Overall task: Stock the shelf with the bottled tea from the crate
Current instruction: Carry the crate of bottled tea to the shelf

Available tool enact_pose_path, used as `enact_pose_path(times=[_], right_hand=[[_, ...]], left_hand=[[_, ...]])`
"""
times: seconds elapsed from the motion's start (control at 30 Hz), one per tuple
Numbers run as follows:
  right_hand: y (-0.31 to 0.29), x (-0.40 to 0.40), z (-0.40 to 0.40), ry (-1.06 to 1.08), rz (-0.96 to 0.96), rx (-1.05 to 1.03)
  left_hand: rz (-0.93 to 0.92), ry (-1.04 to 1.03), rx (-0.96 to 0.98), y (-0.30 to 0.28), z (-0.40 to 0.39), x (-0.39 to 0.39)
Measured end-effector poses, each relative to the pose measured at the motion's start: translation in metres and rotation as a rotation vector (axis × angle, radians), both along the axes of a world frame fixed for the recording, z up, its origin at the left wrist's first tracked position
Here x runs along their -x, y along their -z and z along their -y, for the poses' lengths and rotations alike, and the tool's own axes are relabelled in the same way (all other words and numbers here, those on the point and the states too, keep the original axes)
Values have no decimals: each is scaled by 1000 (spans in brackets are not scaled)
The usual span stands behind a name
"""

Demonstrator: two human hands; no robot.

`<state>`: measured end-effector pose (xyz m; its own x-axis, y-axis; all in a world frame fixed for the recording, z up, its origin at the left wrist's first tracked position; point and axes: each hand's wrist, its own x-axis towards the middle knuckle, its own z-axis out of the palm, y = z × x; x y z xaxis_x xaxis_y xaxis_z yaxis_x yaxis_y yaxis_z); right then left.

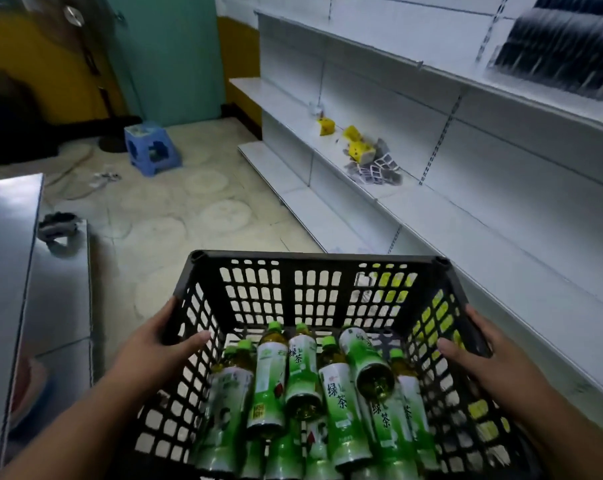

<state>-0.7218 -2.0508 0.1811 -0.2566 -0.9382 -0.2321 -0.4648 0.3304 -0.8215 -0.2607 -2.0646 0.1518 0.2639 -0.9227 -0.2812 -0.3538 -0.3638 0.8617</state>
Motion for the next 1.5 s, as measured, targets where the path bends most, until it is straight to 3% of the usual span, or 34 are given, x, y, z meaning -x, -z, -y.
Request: enact_pose_path(times=[0.27, 0.33, 0.4, 0.77, 0.97, 1.23, 1.33, 1.5], right_hand=[[19, -7, 233, -77, 27, 36], [17, -20, 350, -146, 76, 10], [14, -29, 403, -206, 14, 37], [35, -163, 720, -378, -68, 64], [40, -259, 850, -467, -93, 65], [74, -413, 996, -646, 17, 15], [89, -467, 1030, -693, 43, -7], [115, -550, 1052, -699, 36, -40]], left_hand=[[21, -101, 4, 10, 183, -6], [-2, -217, 7, 20, 262, -11], [-29, -225, 33, 16, 294, -14], [-18, -385, 74, 36, 532, -130], [-8, -446, 1, 32, 622, -218], [63, -630, -22, 46, 707, -329], [133, -676, -57, 53, 727, -370], [99, -714, -102, 77, 745, -451]])
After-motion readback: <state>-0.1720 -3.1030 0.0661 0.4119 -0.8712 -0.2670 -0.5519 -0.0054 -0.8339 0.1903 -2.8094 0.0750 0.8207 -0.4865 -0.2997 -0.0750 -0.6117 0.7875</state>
